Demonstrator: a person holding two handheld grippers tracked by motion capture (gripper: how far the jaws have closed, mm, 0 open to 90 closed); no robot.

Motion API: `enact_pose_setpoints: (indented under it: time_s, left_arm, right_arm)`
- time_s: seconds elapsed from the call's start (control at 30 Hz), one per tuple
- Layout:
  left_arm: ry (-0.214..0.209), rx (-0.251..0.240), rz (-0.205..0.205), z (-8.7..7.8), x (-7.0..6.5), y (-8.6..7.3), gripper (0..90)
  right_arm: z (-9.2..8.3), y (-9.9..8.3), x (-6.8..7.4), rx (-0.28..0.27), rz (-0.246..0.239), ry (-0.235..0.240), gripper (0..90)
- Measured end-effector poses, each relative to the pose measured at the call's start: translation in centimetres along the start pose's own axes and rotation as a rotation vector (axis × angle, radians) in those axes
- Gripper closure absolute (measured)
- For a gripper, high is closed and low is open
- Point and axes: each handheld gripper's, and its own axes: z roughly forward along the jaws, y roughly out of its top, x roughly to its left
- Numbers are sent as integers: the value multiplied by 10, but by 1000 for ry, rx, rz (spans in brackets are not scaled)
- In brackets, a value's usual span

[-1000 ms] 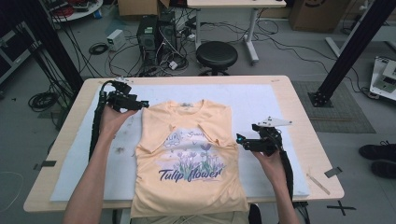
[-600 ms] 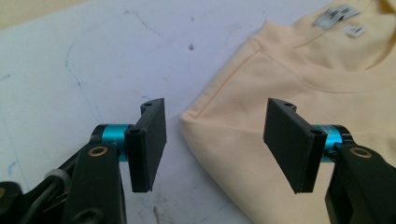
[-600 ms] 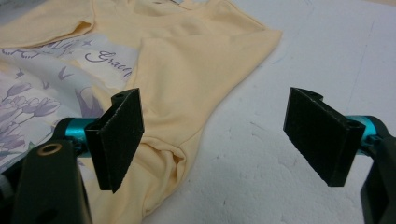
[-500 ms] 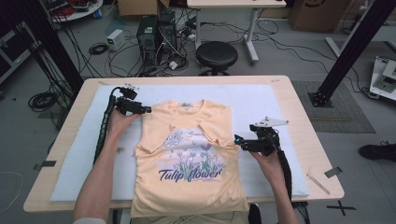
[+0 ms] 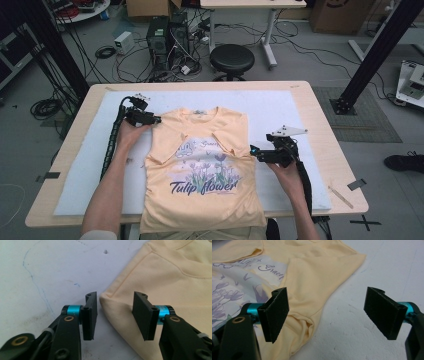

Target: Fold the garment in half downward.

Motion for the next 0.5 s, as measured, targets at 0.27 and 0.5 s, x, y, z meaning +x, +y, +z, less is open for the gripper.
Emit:
enact_pose_setpoints:
  time_s: [0.27,0.5]
  left_arm:
    - [-11,-8,21,-1,-4,-1,685]
    - [-27,-15,-7,-2,-3,-3,745]
  right_arm:
    - [0,0,1,1,-5,0,207]
    - [-1,0,1,-1,-1,-2,207]
